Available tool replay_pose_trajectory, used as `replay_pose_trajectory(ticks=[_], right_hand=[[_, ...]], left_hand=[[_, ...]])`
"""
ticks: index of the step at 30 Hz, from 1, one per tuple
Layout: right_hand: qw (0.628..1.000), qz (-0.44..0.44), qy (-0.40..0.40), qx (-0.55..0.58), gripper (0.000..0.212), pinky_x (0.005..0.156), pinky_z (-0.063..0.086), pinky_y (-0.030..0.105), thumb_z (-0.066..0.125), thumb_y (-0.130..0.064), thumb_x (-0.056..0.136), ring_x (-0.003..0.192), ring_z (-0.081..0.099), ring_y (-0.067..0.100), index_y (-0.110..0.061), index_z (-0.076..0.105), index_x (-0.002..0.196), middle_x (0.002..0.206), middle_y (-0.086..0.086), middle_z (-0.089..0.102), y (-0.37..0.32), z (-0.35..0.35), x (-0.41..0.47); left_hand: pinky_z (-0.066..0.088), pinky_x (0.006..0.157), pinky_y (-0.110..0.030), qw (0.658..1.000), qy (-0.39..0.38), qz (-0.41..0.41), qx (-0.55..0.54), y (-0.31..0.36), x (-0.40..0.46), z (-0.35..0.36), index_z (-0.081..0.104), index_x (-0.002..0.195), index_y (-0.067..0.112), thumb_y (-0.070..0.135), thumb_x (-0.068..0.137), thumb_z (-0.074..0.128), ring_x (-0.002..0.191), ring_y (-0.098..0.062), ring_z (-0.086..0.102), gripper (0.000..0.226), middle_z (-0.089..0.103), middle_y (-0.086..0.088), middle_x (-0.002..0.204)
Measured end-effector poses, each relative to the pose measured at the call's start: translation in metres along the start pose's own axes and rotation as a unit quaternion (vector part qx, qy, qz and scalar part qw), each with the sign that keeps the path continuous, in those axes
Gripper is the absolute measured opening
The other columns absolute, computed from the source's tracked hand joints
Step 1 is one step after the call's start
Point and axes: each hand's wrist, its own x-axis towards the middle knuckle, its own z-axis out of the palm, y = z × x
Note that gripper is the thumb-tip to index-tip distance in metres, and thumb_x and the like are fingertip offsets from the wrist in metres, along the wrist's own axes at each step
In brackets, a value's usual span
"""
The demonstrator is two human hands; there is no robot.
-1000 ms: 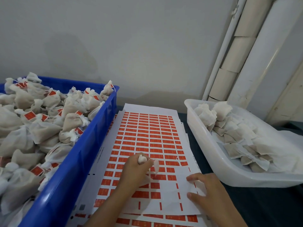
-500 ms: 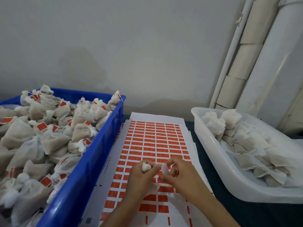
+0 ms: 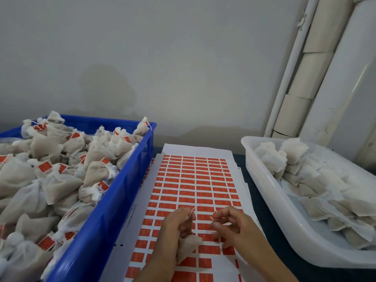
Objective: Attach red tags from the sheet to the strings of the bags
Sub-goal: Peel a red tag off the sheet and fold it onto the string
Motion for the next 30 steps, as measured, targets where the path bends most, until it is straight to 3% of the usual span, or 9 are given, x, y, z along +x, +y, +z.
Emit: replay_pose_trajectory(ticks=[2,5,7,11,14,18,22,26,30], right_hand=[[0.998,-0.014,0.048,0.048,0.028,0.072,0.057,0.024,0.052,-0.046,0.081,0.074,0.067,0.010,-0.020,0.058,0.090,0.085,-0.008,0.068,0.000,0.003,-0.002],[0.991,-0.018,0.083,0.104,0.044,0.076,0.056,0.027,0.043,-0.056,0.071,0.077,0.067,0.013,-0.019,0.061,0.086,0.082,-0.008,0.069,0.001,0.009,-0.004],[0.988,-0.020,0.084,0.130,0.044,0.076,0.055,0.024,0.043,-0.056,0.070,0.078,0.067,0.013,-0.020,0.062,0.087,0.082,-0.009,0.069,0.002,0.012,-0.006],[0.983,-0.047,0.066,0.163,0.043,0.072,0.054,0.021,0.045,-0.051,0.071,0.081,0.066,0.013,-0.015,0.063,0.086,0.083,-0.007,0.070,-0.001,0.015,-0.007],[0.984,-0.068,0.065,0.149,0.026,0.083,0.054,0.030,0.051,-0.038,0.081,0.079,0.066,0.012,-0.015,0.063,0.082,0.081,-0.007,0.070,-0.001,0.016,-0.007],[0.984,-0.085,0.082,0.134,0.015,0.083,0.052,0.024,0.054,-0.020,0.090,0.084,0.064,0.011,-0.017,0.061,0.077,0.087,-0.007,0.068,0.002,0.015,-0.007],[0.984,-0.114,0.096,0.103,0.016,0.079,0.047,0.014,0.055,-0.028,0.087,0.090,0.059,0.004,-0.018,0.059,0.075,0.091,-0.011,0.063,0.003,0.014,-0.007],[0.976,-0.132,0.130,0.111,0.026,0.078,0.050,0.015,0.047,-0.043,0.081,0.089,0.062,0.007,-0.020,0.057,0.083,0.088,-0.012,0.065,0.002,0.014,-0.009],[0.953,-0.145,0.191,0.184,0.020,0.062,0.052,0.015,0.045,-0.034,0.086,0.078,0.066,0.008,-0.022,0.059,0.096,0.084,-0.008,0.067,-0.002,0.008,-0.011]], left_hand=[[0.039,0.056,-0.022,0.999,0.008,0.043,0.006,-0.010,0.003,0.000,0.052,0.066,0.011,0.021,0.092,0.053,0.066,-0.016,0.048,0.028,0.055,-0.008,0.069],[0.046,0.052,-0.019,0.994,-0.024,0.104,-0.008,-0.023,0.005,-0.003,0.061,0.065,0.016,0.021,0.089,0.058,0.063,-0.015,0.052,0.024,0.061,-0.001,0.058],[0.045,0.045,-0.012,0.988,-0.059,0.143,0.015,-0.026,0.003,-0.005,0.062,0.063,0.018,0.019,0.089,0.058,0.054,-0.008,0.052,0.026,0.057,0.006,0.048],[0.042,0.046,-0.008,0.971,-0.107,0.206,0.061,-0.026,-0.004,-0.005,0.062,0.069,0.016,0.018,0.089,0.056,0.044,0.004,0.049,0.021,0.054,0.014,0.045],[0.041,0.047,-0.009,0.959,-0.130,0.239,0.075,-0.025,-0.008,-0.006,0.062,0.071,0.014,0.017,0.090,0.053,0.045,0.003,0.048,0.021,0.055,0.015,0.047],[0.045,0.050,-0.011,0.955,-0.142,0.245,0.085,-0.023,-0.010,-0.007,0.063,0.069,0.014,0.012,0.090,0.054,0.047,0.001,0.052,0.023,0.057,0.014,0.049],[0.045,0.044,-0.019,0.957,-0.164,0.228,0.075,-0.023,-0.009,-0.008,0.064,0.070,0.012,0.010,0.089,0.054,0.040,-0.007,0.046,0.022,0.052,0.003,0.045],[0.046,0.043,-0.018,0.961,-0.136,0.226,0.086,-0.026,-0.007,-0.007,0.064,0.073,0.012,0.013,0.090,0.055,0.038,-0.007,0.047,0.019,0.054,0.003,0.045],[0.050,0.048,-0.017,0.968,-0.091,0.222,0.075,-0.027,-0.006,-0.006,0.065,0.073,0.013,0.016,0.089,0.056,0.040,-0.007,0.052,0.018,0.059,0.004,0.048]])
